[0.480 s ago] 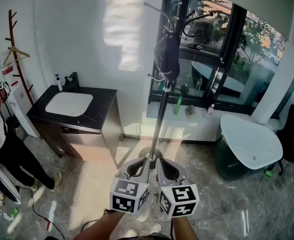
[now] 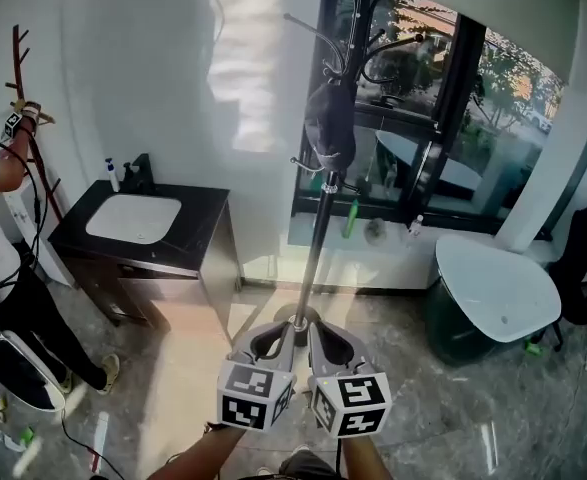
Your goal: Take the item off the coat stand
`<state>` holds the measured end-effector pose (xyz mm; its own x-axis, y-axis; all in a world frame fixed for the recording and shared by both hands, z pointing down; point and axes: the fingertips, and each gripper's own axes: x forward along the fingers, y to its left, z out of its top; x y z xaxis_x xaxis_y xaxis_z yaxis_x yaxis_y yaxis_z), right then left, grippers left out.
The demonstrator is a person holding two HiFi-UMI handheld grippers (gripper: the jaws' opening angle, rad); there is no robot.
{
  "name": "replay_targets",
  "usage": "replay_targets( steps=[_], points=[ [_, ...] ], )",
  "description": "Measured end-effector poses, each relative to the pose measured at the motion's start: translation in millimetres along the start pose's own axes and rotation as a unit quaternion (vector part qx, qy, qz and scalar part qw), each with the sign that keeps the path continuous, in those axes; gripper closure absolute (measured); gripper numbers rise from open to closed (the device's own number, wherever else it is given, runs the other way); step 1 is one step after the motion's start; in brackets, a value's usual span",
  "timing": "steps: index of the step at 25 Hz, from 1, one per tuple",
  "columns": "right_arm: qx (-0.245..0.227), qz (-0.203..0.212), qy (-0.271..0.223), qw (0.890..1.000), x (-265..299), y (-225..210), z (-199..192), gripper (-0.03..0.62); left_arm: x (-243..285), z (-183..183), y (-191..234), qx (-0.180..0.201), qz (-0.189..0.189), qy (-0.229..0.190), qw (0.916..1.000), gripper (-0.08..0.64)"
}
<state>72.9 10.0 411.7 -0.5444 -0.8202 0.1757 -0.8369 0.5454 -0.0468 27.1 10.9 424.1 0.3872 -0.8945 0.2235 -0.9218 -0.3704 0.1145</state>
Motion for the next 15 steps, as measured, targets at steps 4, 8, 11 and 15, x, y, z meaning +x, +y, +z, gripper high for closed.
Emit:
replay_targets(
  steps=[4,8,11,15],
  points=[
    [0.001,-0.002,0.006,1.000,12,-4,-2,0.586,10,0,5,-0.003,-0.005,-0.001,1.0000,0.565],
    [0.003,0.000,0.004,1.000,30,-10,-2,0.586,24,4,17,0.003,-0.002,-0.002,1.0000,0.565],
    [0.005,0.000,0.005,1.000,51,-18,-2,0.586,40,9,32,0.006,0.007,-0.003,1.0000,0.565],
    [0.012,-0.002,0.004,1.000,82,-37,8,0.589,69,21,48,0.007,0.010,-0.002,0.9999,0.565]
  ],
)
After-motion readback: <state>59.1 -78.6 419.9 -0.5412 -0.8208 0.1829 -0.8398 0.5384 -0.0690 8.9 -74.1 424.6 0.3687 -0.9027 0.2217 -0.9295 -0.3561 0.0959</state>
